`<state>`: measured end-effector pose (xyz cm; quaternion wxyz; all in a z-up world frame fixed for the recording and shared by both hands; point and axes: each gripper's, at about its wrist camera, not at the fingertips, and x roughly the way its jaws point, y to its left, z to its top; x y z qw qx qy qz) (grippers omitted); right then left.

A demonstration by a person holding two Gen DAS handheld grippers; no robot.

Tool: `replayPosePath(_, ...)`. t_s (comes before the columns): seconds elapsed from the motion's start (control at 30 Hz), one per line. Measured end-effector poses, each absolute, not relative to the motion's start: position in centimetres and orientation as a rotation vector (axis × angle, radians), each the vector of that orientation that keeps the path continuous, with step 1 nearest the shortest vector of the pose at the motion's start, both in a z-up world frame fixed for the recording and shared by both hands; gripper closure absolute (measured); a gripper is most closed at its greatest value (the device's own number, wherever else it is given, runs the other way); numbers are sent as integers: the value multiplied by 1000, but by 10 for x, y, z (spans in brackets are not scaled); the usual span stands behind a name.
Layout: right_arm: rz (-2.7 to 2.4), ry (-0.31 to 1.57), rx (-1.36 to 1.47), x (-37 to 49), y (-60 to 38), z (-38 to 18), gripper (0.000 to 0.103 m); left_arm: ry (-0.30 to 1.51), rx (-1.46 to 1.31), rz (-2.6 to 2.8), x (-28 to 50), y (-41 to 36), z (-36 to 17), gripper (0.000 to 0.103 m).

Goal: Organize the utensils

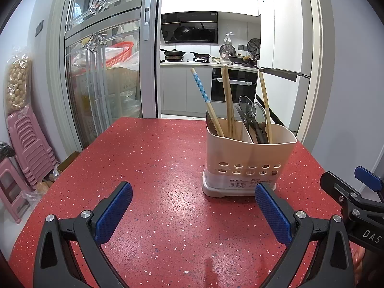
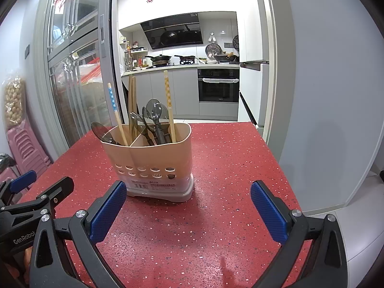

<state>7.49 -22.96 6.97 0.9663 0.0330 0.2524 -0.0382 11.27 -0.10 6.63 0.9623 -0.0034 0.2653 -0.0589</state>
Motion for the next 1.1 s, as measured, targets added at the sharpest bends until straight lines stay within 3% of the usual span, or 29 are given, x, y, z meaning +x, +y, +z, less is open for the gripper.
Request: replayPosePath(1.1,-78,509,72,72,-228,72,0,544,-14,-110,116,1,69,0)
